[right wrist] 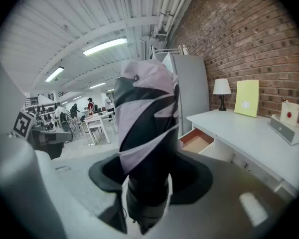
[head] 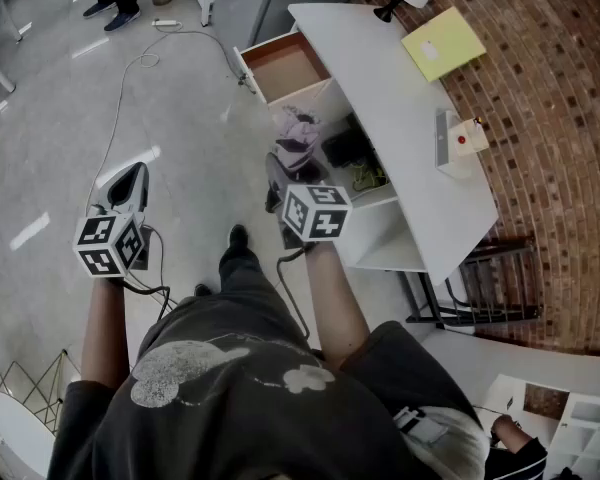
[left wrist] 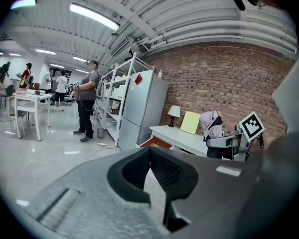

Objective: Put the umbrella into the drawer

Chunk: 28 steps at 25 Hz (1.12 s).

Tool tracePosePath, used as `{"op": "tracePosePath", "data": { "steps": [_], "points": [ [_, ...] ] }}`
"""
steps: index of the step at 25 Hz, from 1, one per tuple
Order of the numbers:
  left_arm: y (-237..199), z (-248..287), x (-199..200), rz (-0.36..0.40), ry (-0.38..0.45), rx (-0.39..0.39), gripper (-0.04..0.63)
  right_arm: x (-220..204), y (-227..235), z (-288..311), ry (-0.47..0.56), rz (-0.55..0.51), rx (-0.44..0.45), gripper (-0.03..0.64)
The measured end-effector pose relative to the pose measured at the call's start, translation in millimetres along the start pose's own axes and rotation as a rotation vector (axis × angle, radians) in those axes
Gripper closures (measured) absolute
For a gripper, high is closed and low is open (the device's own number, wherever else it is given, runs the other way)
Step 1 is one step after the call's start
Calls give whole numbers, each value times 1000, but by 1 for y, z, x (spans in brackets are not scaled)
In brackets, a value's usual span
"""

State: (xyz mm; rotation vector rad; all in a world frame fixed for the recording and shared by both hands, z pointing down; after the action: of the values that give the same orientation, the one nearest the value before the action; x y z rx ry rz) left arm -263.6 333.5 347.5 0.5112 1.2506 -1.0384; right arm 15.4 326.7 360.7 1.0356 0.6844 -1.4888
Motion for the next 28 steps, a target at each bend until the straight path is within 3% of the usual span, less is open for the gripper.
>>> {"op": "tracePosePath", "data": {
  "steps": [12, 18, 28],
  "points": [
    [5, -22, -14, -1, -13, 3, 586, -13, -10, -15, -11, -4, -10, 391],
    [-9, -35, -31, -44, -34, 14, 586, -27, -16, -20, -29, -4, -30, 392],
    [-13, -5, -29, -44, -59, 8, 586, -22, -3, 6, -33, 18, -23, 391]
  ]
}}
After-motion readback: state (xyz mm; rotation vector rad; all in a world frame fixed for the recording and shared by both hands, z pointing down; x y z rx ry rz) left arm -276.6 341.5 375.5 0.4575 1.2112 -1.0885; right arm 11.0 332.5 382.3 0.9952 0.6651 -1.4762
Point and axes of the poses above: the fingertips, and each gripper's own axes: z forward along the fingers, y to its right, x out of its top, the point moved 1 cm from there along -z, backward along the fingers, and after that the axes turned 4 degrees about -x, right-handed, at the moved point
